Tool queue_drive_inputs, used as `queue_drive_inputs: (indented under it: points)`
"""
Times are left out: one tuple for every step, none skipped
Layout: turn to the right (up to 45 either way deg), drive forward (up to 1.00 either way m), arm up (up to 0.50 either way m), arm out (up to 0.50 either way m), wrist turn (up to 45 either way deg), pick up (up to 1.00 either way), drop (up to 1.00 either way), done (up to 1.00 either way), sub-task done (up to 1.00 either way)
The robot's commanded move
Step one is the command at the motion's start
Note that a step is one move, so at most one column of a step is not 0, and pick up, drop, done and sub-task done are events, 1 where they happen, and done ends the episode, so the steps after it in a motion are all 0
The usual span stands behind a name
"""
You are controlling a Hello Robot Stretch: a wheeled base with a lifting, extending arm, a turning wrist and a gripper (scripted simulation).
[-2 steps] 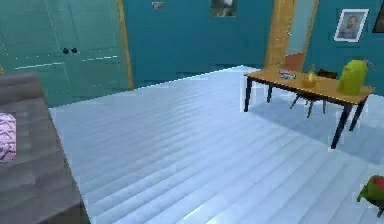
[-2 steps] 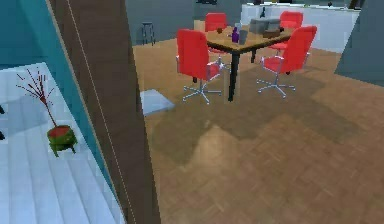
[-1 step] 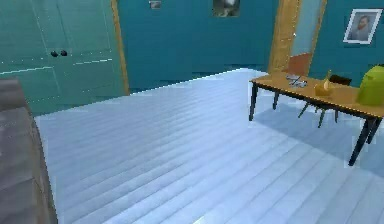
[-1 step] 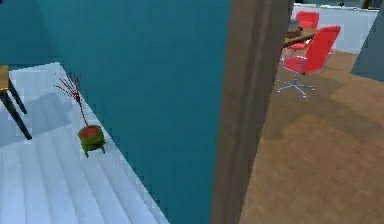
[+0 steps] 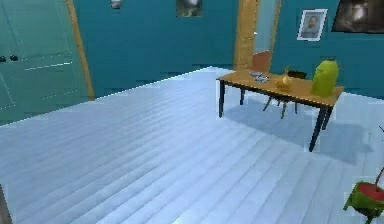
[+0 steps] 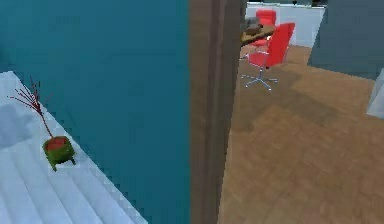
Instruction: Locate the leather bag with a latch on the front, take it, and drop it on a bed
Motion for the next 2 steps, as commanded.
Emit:
queue_drive_inputs:
  points:
    - [0.0,1.0,0.0,0.0,0.0,0.0,0.0,0.0,0.0]
    - [0.0,1.0,0.0,0.0,0.0,0.0,0.0,0.0,0.0]
